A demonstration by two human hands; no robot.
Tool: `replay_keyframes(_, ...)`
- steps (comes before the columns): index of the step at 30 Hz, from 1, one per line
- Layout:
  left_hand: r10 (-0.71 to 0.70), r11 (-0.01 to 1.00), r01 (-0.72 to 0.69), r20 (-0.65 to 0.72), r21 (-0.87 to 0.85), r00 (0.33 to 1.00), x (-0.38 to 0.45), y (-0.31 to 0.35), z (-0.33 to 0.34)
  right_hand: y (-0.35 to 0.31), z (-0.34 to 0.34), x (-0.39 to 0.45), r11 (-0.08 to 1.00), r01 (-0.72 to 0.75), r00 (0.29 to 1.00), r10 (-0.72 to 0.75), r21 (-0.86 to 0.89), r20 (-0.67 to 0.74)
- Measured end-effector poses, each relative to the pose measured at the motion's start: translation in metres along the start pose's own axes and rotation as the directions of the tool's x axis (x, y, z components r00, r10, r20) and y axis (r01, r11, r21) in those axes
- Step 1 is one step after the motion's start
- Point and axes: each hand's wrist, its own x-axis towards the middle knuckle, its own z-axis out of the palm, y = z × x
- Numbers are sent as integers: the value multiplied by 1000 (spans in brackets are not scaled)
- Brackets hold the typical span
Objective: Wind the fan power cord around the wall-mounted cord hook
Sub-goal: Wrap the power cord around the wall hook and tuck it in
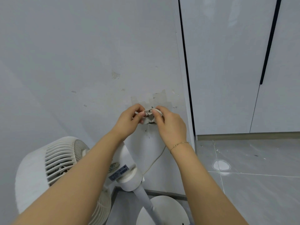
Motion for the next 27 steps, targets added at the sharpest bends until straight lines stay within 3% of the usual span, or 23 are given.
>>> replay_keyframes(6,-54,990,62,65,-130,996,-1,-1,-2,-4,7,-3,998,-62,997,61,-27,-48)
replay_keyframes(11,-87,987,83,-20,-136,996,0,-2,0,2,10,-3,966,-125,990,135,225,-29)
replay_keyframes(16,-149,982,135,-101,-130,984,4,-4,6,6,8,-2,749,-257,943,332,611,-11)
replay_keyframes(22,-234,971,223,-156,-82,960,6,-7,8,25,13,2,716,-292,892,443,634,-88)
replay_keyframes(27,-281,959,275,-135,-63,950,8,-9,8,36,23,2,519,-387,780,624,762,-29)
